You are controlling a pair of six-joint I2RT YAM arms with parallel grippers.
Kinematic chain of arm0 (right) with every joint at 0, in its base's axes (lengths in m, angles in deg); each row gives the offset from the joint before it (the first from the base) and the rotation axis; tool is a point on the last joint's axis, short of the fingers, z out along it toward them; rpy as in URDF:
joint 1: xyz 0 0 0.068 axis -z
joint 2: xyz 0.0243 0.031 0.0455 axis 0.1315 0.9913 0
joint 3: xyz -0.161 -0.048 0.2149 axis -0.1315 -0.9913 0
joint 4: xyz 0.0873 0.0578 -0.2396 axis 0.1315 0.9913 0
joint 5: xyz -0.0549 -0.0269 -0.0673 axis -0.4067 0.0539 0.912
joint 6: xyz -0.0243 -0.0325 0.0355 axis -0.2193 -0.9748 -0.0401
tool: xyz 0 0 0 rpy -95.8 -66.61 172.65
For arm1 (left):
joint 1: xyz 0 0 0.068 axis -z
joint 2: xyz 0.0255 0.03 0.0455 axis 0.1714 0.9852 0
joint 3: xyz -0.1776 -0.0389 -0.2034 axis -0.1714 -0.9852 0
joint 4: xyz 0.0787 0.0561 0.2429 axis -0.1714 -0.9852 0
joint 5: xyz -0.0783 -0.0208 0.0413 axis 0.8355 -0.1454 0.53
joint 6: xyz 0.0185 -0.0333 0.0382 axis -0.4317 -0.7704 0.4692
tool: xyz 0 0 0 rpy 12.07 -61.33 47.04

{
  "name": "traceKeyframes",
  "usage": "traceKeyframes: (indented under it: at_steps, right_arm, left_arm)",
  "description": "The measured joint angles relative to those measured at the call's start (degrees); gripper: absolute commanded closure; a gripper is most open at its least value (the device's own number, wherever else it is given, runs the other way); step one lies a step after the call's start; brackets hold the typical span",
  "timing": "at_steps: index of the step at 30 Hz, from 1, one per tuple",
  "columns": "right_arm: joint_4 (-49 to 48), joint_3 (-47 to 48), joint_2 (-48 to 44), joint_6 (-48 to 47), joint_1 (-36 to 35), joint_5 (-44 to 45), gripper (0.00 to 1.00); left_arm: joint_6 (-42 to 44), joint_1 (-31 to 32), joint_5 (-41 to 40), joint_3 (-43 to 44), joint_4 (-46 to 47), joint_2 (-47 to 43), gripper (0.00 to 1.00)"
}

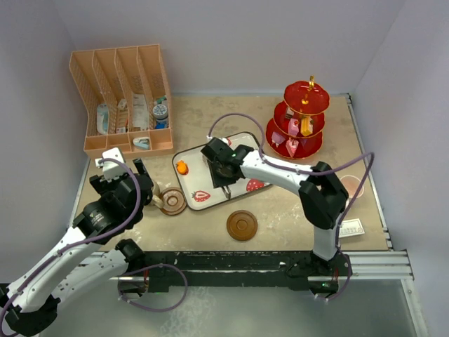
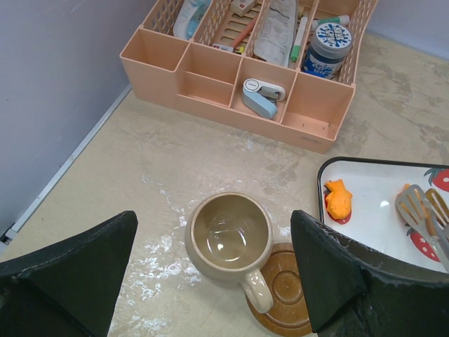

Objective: Serve the afternoon tea
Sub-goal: Pick up the desert from the tray, then place the desert on the desert table.

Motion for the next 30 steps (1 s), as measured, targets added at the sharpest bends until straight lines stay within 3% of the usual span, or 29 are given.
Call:
traceKeyframes:
  at_steps: [12,23,30]
  right_arm:
    - [0.1,-4.7,-16.3,-0.2,1.7,-4.5,0.74]
    - [4.5,-4.7,-31.7,-1.3,9.9,-2.4,0.73]
    - [11.1,-0.2,-33.4,-3.6,15.1,0.5,0.73]
  left_arm:
    - [0.0,0.0,0.1,0.0,0.0,0.3,0.12]
    - [0.0,0.0,0.5,0.0,0.5,0.5,0.12]
    - [0.0,0.0,0.7,0.0,0.6,0.9,0.12]
